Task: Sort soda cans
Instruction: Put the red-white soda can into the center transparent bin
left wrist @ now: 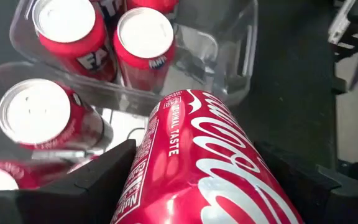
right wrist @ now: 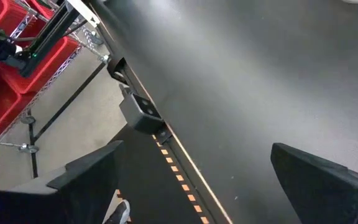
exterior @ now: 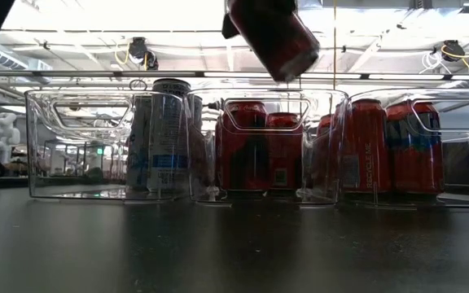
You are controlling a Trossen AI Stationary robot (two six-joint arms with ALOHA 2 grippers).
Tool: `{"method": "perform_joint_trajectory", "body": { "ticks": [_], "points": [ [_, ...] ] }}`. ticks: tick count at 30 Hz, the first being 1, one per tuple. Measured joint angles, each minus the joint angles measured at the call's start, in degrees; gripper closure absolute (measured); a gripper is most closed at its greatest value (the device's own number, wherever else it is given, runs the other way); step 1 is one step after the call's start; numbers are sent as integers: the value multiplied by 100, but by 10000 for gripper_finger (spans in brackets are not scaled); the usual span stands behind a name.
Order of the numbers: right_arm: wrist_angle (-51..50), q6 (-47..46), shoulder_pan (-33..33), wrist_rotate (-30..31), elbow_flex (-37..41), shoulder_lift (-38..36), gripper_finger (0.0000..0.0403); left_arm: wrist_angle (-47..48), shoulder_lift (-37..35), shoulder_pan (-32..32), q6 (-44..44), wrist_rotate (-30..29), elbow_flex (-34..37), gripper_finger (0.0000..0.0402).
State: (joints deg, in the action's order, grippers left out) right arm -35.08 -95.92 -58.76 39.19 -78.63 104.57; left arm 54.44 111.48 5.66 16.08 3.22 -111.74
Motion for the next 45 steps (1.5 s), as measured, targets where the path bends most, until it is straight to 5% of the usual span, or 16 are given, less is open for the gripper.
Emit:
{"method": "perform_joint_trajectory", "body": {
  "ticks": [29,36,45],
  "points": [
    [21,217,168,-1,0,0,7,133,1439,-398,-442,-314,2,97],
    [36,216,168,-1,0,0,7,-132,1478,-415,-436,-535,2,50],
    [90,214,165,-18,2,0,7,-318,1477,-415,-447,-674,0,40]
  ]
}}
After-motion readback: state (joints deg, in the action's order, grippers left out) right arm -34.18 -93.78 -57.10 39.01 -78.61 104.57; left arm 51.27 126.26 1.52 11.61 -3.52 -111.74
